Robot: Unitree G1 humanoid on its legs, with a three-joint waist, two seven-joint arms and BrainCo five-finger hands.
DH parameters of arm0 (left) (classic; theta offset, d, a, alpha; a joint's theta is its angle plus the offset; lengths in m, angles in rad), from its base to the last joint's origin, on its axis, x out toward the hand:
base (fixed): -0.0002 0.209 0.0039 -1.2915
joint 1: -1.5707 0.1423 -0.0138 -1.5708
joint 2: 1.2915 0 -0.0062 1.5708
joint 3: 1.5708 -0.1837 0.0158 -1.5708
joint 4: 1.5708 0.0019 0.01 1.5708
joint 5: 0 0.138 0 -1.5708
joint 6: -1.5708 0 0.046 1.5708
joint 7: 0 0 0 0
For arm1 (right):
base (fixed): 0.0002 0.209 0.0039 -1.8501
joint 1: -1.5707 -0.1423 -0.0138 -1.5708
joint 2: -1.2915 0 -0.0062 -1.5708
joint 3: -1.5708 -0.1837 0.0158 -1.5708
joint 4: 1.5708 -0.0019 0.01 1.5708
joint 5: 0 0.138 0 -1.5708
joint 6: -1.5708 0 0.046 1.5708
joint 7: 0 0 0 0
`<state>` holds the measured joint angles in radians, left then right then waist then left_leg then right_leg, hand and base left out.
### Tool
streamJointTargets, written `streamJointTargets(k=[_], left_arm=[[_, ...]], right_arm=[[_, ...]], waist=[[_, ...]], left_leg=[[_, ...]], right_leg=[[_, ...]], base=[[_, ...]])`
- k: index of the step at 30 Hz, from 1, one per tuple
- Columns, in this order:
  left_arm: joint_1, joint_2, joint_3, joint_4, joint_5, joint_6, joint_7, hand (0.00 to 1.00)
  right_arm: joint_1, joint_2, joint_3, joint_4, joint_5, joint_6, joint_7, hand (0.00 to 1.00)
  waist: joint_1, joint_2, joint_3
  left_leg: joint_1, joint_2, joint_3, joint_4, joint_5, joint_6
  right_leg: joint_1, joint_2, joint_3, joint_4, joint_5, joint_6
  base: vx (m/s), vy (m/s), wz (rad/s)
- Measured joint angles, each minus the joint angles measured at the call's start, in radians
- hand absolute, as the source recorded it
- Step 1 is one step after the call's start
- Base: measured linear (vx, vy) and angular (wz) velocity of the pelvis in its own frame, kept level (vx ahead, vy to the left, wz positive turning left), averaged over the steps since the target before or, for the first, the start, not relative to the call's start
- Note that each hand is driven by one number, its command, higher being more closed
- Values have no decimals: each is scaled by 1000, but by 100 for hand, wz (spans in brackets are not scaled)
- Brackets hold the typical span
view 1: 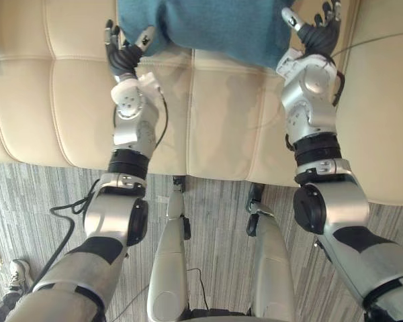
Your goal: Pick up cushions and gather them together orderly.
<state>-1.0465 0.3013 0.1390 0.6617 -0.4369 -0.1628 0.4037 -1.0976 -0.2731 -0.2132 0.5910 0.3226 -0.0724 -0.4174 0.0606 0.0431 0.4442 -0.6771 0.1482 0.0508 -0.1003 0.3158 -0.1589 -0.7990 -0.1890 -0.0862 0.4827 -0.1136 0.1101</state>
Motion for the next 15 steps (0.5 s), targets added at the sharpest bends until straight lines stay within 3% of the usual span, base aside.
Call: streamJointTargets(k=[2, 7, 9, 15], left_arm=[[104, 47, 5, -66, 0, -7, -18, 0], [357, 57, 40, -183, 1, -24, -45, 0], [474, 30, 54, -217, 1, -28, -60, 0], [818, -176, 80, -137, 2, -14, -117, 0]], right_arm=[[123, -55, 0, -93, -7, -2, 25, 0], [390, -58, 6, -236, -47, -19, 74, 0], [506, -23, 15, -267, -56, -19, 87, 0], [833, 192, 67, -237, -89, -18, 170, 0]], waist=[[-1, -2, -1], [-3, -6, -4], [-2, -14, -9], [10, -62, -75]], left_leg=[[40, 0, 0, -1, 0, 0], [127, 5, 2, -1, -21, 0], [159, 6, 4, -1, -29, 1], [269, 16, 24, 20, -84, 7]], right_leg=[[42, -1, -2, -1, -5, 3], [140, 5, -9, -21, -20, 1], [175, 7, -11, -27, -25, 2], [306, 19, -10, -82, -33, 3]], base=[[10, -83, 4], [-8, -68, 0], [6, -67, -3], [54, -70, -6]])
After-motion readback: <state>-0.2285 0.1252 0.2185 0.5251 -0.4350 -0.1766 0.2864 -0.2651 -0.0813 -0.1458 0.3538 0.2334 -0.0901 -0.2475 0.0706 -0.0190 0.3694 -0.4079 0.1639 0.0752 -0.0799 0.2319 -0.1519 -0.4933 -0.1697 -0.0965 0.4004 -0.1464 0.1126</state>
